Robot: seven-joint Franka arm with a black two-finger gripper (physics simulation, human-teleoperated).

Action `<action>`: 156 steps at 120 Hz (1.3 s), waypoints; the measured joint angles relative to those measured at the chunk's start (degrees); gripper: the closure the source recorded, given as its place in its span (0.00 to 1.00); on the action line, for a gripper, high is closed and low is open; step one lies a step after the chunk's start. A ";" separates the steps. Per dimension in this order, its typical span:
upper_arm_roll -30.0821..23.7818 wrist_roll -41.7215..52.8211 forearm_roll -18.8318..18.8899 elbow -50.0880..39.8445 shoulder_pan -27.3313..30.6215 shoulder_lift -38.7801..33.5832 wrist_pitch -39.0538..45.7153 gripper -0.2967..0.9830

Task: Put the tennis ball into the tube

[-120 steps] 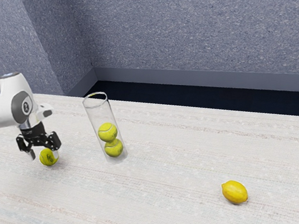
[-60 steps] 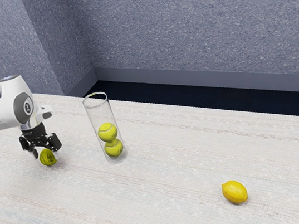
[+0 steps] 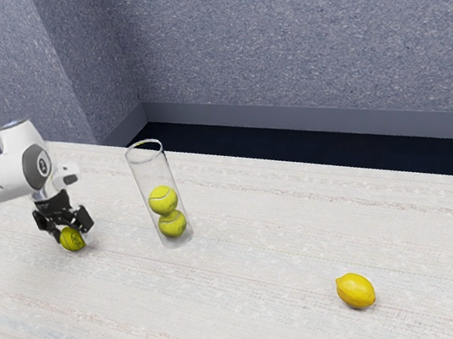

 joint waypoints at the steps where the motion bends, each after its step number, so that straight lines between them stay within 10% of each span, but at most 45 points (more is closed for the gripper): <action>1: 0.01 0.08 -0.07 0.00 0.02 0.04 0.00 0.23; 76: 0.02 3.46 -0.75 -0.03 0.14 -0.42 0.24 0.47; 129: -0.04 -1.17 4.61 -0.17 -11.40 -28.34 -8.68 0.51; 156: -1.16 -8.37 4.97 5.97 -16.88 -27.41 -15.36 0.49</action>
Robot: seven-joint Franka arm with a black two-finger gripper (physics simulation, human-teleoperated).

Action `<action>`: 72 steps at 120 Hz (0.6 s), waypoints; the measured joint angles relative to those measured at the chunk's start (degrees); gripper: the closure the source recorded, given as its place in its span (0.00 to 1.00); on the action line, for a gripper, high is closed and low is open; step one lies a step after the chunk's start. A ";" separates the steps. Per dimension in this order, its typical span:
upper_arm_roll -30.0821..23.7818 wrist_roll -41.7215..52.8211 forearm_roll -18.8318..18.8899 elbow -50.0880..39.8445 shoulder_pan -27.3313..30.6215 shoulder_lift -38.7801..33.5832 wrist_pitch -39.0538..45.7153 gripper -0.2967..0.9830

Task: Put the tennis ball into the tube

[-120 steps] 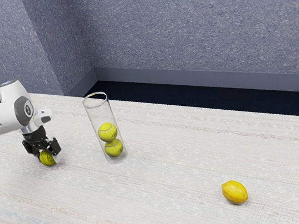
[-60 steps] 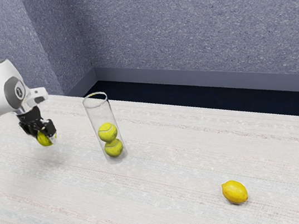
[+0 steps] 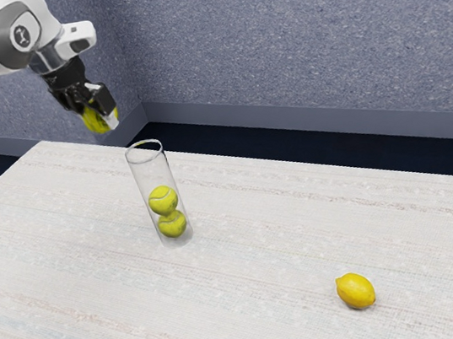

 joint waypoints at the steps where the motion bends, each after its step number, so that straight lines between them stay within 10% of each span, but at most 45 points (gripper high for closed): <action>1: -0.02 -0.26 -0.02 0.15 -0.04 0.10 -0.22 0.49; 72: -2.47 -12.81 -0.70 7.36 -0.74 9.65 -4.81 0.47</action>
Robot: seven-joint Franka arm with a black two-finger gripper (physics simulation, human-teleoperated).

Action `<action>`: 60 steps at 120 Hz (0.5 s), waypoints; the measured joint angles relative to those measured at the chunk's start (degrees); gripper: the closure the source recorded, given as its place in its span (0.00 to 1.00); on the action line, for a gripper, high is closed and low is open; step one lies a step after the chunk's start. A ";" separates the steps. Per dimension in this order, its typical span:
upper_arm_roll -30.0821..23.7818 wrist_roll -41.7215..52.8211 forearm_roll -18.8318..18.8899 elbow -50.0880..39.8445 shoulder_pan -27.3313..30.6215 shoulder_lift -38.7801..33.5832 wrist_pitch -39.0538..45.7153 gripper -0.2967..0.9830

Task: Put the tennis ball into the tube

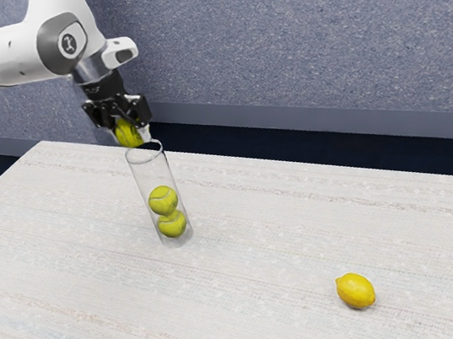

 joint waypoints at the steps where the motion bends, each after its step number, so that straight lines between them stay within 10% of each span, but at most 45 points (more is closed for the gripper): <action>1: 0.00 -0.10 -0.01 0.04 0.00 0.03 -0.01 0.47; 60: 0.25 -4.76 3.37 -5.78 -2.00 -14.34 -2.82 0.26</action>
